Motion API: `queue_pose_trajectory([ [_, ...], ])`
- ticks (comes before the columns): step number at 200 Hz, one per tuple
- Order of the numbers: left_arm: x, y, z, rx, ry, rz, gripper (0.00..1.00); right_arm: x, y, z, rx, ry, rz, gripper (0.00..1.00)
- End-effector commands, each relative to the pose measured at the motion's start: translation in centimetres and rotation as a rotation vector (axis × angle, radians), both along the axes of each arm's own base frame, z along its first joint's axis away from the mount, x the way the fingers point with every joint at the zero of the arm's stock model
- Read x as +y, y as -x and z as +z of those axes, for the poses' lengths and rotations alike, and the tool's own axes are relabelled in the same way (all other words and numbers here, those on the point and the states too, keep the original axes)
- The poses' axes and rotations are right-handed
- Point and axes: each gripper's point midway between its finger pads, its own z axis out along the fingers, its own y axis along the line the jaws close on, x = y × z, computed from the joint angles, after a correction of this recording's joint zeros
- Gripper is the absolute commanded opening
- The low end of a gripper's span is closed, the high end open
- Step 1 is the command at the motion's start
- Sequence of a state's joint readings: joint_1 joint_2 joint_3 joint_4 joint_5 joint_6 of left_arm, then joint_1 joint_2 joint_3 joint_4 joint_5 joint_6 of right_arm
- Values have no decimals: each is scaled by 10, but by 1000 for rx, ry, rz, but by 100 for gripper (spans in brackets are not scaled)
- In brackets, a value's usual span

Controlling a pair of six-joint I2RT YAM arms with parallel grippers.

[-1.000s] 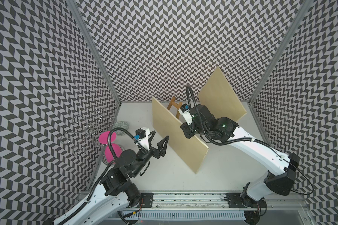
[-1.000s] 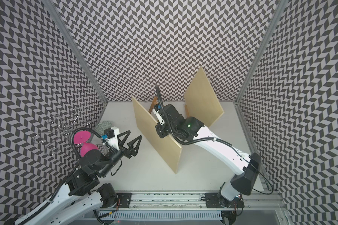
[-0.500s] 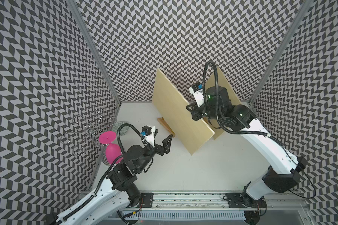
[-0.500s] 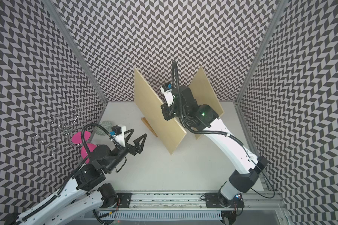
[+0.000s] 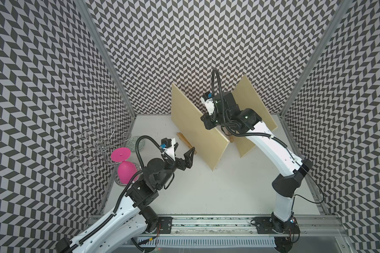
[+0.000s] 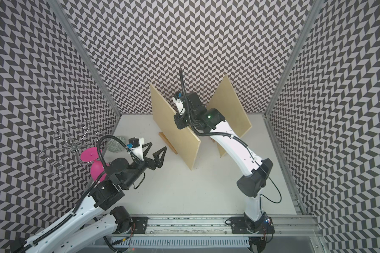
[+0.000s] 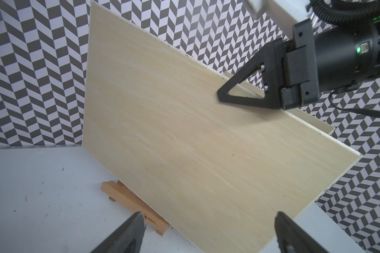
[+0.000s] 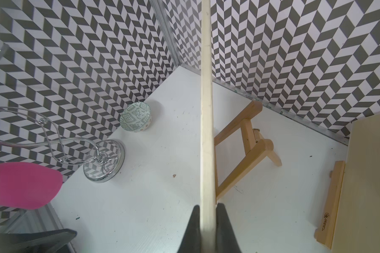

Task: Assemble the easel
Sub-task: Place the drawing board on the easel.

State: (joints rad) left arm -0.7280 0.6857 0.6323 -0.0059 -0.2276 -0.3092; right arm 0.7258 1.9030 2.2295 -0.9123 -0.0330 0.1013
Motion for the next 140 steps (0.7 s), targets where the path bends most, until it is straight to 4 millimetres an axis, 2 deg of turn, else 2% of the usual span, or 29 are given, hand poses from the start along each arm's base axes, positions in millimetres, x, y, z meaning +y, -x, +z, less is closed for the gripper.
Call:
queue_pose_trajectory([
  [1, -1, -2, -1, 2, 45, -16, 93, 7, -6, 118, -294, -252, 12, 0],
  [92, 2, -8, -18, 39, 51, -4, 95, 23, -25, 96, -272, -227, 29, 0],
  [140, 1, -11, -26, 58, 42, -1, 95, 26, -37, 73, -239, -186, 25, 0],
])
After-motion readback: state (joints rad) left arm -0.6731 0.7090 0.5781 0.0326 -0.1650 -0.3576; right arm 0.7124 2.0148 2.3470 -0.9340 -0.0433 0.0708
